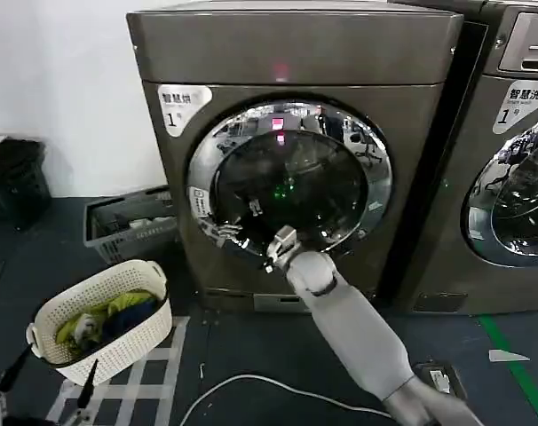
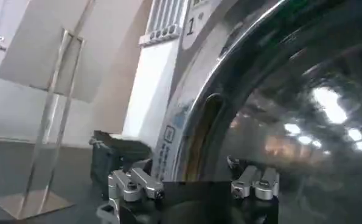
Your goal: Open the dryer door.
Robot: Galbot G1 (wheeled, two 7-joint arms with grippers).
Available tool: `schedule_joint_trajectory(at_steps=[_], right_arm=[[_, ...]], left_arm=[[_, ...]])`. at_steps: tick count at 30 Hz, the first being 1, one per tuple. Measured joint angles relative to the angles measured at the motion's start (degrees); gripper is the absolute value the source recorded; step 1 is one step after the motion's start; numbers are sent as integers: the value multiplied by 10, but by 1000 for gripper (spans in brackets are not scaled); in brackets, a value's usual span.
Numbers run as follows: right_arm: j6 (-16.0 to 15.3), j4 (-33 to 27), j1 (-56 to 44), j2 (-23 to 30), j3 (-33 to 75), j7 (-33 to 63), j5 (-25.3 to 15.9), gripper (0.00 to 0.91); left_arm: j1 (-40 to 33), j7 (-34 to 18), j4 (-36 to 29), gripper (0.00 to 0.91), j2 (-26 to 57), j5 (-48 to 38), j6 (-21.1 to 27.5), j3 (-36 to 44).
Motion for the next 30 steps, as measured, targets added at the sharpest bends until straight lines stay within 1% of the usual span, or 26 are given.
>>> schedule_joint_trajectory(at_steps=[7, 10, 20, 21, 23, 25, 28, 30], right_arm=[[9, -23, 16, 16, -9, -21, 0, 907], [21, -34, 23, 21, -13, -38, 1, 907], [46, -58, 39, 27, -24, -94, 4, 907], [49, -58, 40, 26, -25, -102, 9, 907], [66, -60, 40, 22, -28, -121, 25, 907], [72, -60, 40, 18, -31, -136, 35, 907], [85, -50, 34, 9, -38, -157, 57, 907], [101, -42, 31, -1, -42, -182, 78, 907]], left_arm=[[0, -1, 0, 907, 0, -3, 0, -7], [0, -1, 0, 907, 0, -4, 0, -10], [1, -2, -2, 907, 0, -5, 0, -13], [2, -2, -3, 907, 0, -5, 0, -13], [3, -2, -6, 907, 0, -5, 0, -13], [3, -2, -7, 907, 0, -5, 1, -14], [4, -2, -8, 907, 0, -5, 2, -14], [3, -2, -7, 907, 0, -3, 4, -14]])
